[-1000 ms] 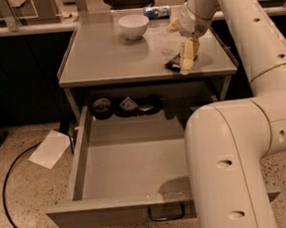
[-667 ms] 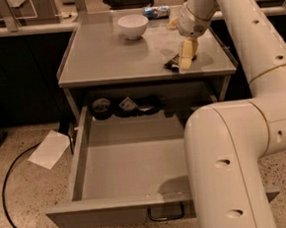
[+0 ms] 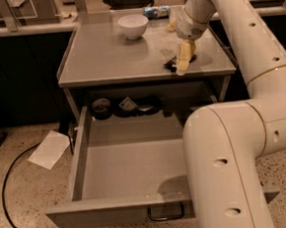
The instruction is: Place rxbar chocolate into top drawer
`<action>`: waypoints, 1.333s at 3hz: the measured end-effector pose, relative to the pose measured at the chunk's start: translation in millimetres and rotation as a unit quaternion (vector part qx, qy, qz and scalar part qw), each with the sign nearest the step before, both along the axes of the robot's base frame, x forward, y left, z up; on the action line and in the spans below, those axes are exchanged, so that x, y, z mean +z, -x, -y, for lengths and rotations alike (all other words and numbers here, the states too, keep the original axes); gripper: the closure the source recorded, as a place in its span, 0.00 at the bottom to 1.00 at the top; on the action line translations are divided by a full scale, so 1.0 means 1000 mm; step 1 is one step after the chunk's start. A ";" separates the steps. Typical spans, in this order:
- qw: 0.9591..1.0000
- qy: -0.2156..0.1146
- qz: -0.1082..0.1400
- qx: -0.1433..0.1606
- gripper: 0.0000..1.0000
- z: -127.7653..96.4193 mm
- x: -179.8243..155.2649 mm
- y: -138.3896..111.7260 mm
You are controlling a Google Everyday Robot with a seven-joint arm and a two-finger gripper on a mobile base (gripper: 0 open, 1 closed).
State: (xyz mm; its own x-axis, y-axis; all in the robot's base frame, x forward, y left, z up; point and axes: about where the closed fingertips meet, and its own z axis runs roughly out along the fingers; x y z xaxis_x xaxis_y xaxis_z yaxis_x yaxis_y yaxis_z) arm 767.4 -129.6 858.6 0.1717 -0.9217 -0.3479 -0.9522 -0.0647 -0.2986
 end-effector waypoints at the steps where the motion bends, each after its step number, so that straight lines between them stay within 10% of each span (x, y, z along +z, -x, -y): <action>1: 1.000 -0.009 -0.013 -0.006 0.00 0.000 -0.013 -0.001; 4: 0.999 -0.022 -0.040 -0.008 0.00 -0.006 -0.033 0.000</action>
Offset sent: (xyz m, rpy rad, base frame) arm -0.0002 -0.0118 -0.0185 0.0221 0.1306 0.0023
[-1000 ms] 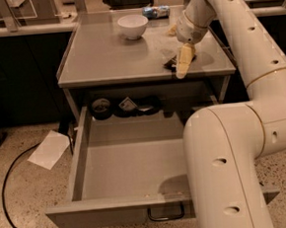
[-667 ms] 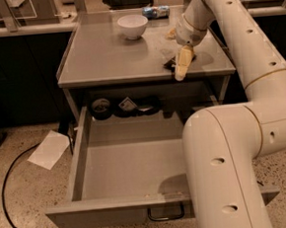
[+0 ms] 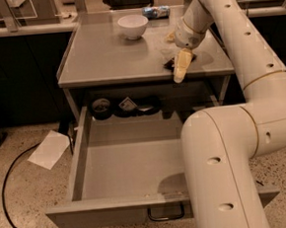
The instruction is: Place rxbar chocolate into top drawer
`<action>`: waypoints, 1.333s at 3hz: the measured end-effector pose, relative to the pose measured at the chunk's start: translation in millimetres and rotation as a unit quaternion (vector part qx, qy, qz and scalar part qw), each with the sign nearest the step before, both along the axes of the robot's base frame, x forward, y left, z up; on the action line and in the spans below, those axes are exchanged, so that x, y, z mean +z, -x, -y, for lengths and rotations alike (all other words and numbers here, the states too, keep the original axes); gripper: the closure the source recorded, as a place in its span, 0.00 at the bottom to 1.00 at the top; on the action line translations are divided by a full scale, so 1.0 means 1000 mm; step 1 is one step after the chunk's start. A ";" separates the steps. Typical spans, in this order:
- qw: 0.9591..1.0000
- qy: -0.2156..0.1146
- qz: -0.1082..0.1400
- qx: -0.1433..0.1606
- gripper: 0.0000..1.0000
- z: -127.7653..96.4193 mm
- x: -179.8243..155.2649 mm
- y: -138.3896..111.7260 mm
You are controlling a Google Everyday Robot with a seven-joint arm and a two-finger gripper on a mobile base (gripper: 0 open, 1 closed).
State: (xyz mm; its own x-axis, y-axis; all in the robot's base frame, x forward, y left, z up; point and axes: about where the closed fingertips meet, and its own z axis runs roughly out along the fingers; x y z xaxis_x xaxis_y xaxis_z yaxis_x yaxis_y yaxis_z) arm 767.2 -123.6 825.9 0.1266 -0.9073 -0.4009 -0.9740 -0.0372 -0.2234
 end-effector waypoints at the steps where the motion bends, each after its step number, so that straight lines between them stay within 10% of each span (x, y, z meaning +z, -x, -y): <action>1: 1.000 -0.002 -0.008 -0.002 0.00 -0.001 -0.004 0.001; 4: 0.995 0.024 -0.042 -0.087 0.00 0.014 0.018 0.013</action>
Offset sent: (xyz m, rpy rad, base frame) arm -0.0076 -0.0251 0.0392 -0.0728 0.1869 -0.1007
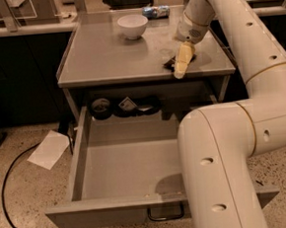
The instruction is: Place rxbar chocolate into top drawer
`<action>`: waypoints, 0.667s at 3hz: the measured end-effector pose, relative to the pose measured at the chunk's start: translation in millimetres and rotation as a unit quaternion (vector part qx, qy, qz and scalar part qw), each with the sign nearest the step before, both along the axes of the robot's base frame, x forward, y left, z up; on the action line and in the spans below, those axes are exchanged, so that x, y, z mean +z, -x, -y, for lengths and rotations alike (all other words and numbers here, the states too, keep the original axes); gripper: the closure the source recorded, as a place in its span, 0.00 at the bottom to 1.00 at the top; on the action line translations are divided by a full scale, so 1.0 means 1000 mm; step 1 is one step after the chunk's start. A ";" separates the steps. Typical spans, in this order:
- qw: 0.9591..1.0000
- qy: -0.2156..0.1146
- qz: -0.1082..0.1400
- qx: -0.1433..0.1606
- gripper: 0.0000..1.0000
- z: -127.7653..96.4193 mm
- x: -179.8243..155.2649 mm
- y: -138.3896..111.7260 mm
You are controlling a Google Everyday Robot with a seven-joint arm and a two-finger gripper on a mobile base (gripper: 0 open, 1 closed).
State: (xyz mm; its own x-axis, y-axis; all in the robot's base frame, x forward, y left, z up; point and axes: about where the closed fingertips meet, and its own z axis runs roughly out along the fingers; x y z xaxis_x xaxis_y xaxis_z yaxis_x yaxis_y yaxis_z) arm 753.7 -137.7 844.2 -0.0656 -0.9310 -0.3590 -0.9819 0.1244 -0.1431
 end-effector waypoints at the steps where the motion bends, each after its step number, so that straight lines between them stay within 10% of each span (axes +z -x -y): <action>1: 1.000 -0.008 -0.015 -0.002 0.00 -0.001 -0.013 0.001; 2: 0.999 -0.017 -0.030 -0.001 0.00 -0.003 -0.028 0.001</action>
Offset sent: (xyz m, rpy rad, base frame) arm 0.0181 -0.0275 -0.0118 0.0121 0.2220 0.0419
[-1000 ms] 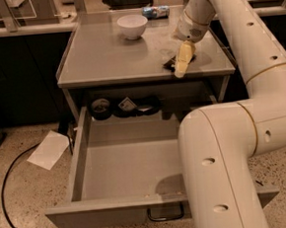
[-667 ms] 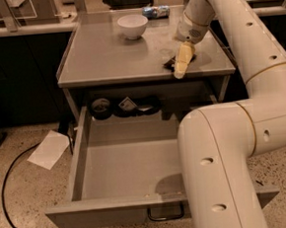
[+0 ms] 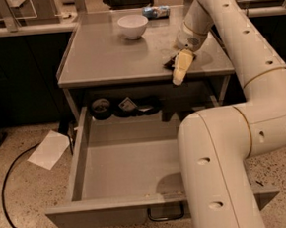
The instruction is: Place rxbar chocolate into top drawer
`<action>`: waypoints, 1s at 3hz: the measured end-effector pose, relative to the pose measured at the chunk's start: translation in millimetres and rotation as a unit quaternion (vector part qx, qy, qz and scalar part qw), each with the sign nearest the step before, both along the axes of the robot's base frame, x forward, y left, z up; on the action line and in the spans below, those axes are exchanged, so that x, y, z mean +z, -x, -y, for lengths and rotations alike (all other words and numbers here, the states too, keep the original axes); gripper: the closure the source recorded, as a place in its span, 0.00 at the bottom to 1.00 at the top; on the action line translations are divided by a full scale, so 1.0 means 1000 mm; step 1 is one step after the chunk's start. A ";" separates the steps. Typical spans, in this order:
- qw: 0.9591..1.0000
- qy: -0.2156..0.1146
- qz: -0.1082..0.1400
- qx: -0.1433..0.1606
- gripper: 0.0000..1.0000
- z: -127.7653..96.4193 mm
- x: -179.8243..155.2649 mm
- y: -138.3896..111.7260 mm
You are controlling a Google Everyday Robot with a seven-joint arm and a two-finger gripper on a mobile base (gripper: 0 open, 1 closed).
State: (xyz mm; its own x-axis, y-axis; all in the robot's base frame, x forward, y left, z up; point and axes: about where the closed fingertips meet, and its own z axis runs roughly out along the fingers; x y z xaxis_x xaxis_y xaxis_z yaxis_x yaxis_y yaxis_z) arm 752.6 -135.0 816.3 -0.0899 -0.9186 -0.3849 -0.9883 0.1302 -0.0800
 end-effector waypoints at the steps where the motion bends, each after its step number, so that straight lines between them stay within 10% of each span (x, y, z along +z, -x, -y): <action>1: 1.000 -0.004 -0.008 0.001 0.00 -0.002 -0.008 0.000; 3: 1.000 -0.004 -0.008 0.001 0.42 -0.002 -0.008 0.000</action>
Offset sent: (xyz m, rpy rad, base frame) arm -0.0001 0.0014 -0.0069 0.0064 0.0142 0.0015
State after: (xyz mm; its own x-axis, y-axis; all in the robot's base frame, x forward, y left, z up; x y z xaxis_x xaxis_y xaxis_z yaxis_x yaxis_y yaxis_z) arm 752.5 -133.3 808.7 -0.0944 -0.9160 -0.3900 -0.9896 0.1291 -0.0637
